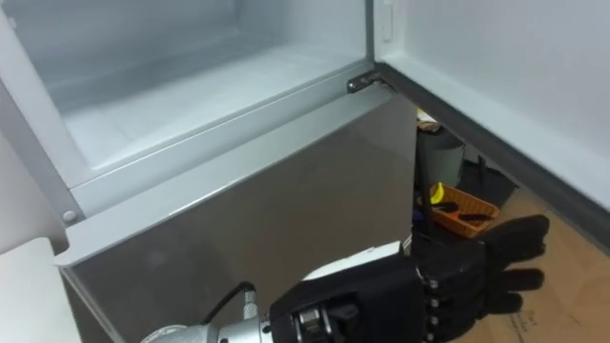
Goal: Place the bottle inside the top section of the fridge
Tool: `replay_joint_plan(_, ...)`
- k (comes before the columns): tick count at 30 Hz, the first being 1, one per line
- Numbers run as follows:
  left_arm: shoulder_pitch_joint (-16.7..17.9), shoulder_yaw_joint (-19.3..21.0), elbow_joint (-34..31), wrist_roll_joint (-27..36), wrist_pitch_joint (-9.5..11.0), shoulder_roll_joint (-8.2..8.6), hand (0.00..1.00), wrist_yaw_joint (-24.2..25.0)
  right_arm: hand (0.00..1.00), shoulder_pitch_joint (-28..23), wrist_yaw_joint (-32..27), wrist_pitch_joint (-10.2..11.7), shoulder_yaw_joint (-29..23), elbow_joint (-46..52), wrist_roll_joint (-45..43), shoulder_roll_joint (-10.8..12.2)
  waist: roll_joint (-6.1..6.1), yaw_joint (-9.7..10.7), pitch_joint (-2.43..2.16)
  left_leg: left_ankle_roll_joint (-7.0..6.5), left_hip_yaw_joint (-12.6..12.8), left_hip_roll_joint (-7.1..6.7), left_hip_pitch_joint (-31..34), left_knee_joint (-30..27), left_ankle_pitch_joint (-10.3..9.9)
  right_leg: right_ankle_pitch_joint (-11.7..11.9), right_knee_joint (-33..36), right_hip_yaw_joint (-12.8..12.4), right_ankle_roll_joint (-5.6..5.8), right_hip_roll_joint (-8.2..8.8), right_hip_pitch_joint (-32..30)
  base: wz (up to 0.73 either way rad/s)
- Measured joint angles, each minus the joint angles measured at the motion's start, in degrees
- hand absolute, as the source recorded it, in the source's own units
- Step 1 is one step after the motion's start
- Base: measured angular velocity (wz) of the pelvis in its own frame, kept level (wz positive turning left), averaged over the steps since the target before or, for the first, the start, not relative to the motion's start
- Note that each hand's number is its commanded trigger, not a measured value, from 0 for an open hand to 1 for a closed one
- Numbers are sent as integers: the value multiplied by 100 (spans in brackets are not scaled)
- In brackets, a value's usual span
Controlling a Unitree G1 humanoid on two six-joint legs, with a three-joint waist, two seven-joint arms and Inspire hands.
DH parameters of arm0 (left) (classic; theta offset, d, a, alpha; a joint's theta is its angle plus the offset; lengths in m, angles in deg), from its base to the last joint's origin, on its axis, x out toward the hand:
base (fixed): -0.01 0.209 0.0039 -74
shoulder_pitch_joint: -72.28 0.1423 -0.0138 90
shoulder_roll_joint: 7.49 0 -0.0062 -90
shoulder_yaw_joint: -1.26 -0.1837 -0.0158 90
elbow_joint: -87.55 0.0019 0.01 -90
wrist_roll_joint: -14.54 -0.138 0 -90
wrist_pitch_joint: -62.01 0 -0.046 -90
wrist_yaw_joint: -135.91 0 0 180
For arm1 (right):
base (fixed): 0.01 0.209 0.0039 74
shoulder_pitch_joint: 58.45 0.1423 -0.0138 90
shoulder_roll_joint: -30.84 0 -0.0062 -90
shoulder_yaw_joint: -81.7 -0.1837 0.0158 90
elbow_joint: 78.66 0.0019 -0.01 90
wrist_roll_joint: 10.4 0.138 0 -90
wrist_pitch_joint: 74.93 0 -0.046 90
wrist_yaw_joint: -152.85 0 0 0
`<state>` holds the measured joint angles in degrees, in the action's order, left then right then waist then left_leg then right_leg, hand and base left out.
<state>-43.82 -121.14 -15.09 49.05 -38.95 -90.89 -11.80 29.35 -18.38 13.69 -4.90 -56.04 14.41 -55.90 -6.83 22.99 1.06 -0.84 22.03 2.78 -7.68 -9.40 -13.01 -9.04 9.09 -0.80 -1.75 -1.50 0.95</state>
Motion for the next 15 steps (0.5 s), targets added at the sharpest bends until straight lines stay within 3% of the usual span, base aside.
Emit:
replay_joint_plan(5, -64, -47, 48, -6, -8, 10, 0, 0, 0, 12, -53, -1, 2, 0, 4, 10, 24, 23, 12, 18, 148, 17, -3, -3, -11, 1, 60, -76, -3, -33, -111, -11)
replay_joint_plan(15, -209, -47, 201, -27, -13, 118, 0, -28, 0, 4, -54, -117, 38, -14, 129, -2, 28, 12, 11, 47, 141, 58, 11, -7, -28, 20, 56, -79, -34, -75, -140, -2)
